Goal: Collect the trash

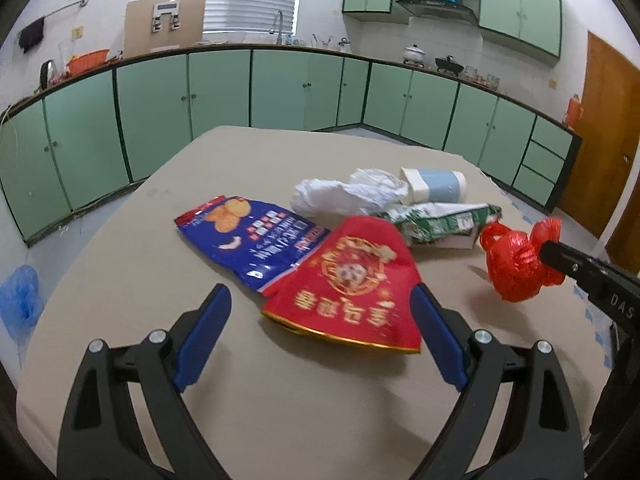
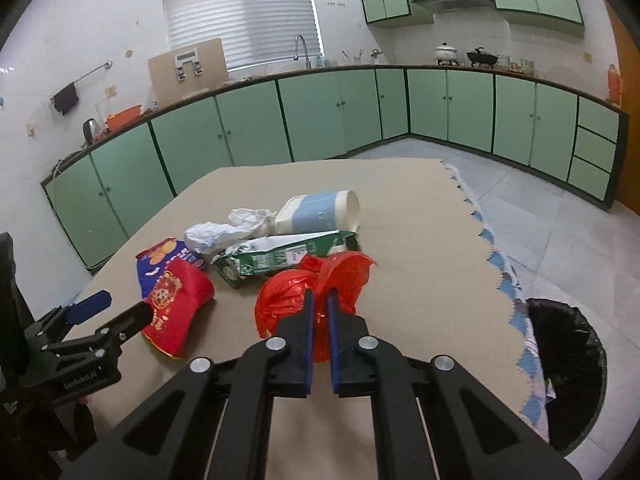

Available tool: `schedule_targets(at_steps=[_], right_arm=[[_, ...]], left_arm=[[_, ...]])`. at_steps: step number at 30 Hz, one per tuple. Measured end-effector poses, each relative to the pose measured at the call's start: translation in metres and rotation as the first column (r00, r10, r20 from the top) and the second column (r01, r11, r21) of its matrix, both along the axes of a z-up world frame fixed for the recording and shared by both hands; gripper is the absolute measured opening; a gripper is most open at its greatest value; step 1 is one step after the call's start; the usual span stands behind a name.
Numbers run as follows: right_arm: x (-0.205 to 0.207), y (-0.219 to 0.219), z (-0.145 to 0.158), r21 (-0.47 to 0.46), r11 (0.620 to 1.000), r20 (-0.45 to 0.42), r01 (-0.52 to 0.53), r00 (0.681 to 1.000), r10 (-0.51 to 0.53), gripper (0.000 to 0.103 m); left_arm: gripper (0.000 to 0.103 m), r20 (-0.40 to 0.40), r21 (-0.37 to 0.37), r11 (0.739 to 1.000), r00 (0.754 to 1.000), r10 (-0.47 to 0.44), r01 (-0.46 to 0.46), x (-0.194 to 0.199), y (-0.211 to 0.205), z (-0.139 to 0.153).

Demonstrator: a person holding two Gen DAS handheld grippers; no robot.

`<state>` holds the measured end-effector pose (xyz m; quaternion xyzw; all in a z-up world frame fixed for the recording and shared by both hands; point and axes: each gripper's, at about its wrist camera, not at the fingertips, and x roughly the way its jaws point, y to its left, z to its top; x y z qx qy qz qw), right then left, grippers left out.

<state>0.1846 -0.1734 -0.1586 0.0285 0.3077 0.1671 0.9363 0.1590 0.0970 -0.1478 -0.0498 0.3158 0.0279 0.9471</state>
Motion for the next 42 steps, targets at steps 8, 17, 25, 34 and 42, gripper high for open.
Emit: schedule_targets(at_steps=[8,17,25,34,42], right_arm=[[0.0,-0.007,-0.002,0.014,1.0,0.001,0.017,1.0,-0.017,0.006],[0.003,-0.008,-0.006,0.021,0.999,-0.005,0.026,1.0,-0.026,0.006],[0.001,-0.007,-0.006,0.021,0.999,0.0,0.032,0.999,-0.032,0.006],[-0.003,-0.004,-0.001,0.012,1.0,0.02,0.029,0.999,-0.029,0.006],[-0.003,-0.001,0.0,0.004,1.0,0.023,0.02,1.0,-0.02,0.006]], left_arm=[[0.089,-0.055,0.036,0.998,0.998,-0.043,0.045,0.02,-0.02,-0.008],[0.089,-0.113,0.084,0.995,0.992,-0.047,0.057,0.029,-0.03,-0.017],[0.079,-0.102,0.016,0.999,0.994,-0.027,0.029,0.026,-0.017,-0.017],[0.039,0.014,-0.088,0.995,0.998,-0.055,0.056,0.008,-0.001,0.009],[0.038,0.013,-0.102,0.994,0.999,0.036,-0.034,0.01,0.034,0.015]])
